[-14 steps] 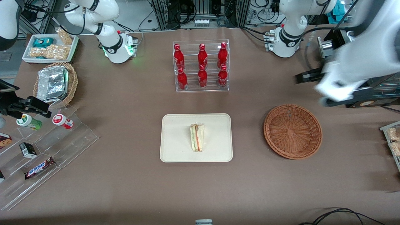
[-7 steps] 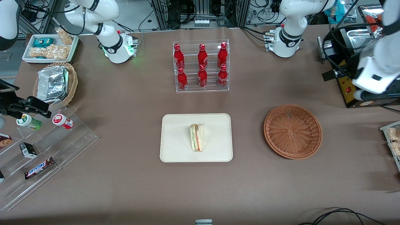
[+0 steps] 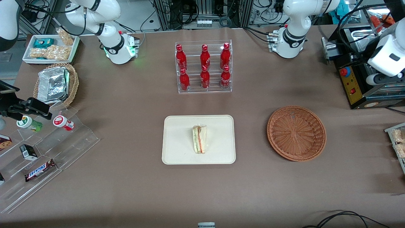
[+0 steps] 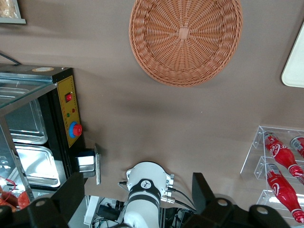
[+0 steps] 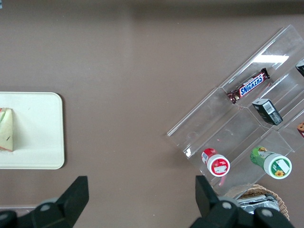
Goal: Place sandwich from basket to tray
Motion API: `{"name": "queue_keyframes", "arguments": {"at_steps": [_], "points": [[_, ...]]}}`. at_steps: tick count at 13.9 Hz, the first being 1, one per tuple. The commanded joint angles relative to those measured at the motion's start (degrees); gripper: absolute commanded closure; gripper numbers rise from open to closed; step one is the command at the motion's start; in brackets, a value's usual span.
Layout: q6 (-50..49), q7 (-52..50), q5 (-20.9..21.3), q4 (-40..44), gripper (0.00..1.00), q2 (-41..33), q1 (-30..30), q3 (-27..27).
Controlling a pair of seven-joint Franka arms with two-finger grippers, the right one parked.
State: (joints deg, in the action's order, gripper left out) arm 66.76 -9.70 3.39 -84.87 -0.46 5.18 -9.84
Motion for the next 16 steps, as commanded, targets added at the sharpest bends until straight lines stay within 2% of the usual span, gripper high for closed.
{"name": "queue_keyframes", "arguments": {"at_steps": [1,7,16], "points": [[0.65,0.48,-0.75,1.19,0.00,-0.25,-1.31,0.79],[2.14,0.83,-0.31,1.55,0.00,0.72,-4.56,-0.18],[2.06,0.91,-0.48,1.90,0.00,0.72,-4.91,-0.18]]}}
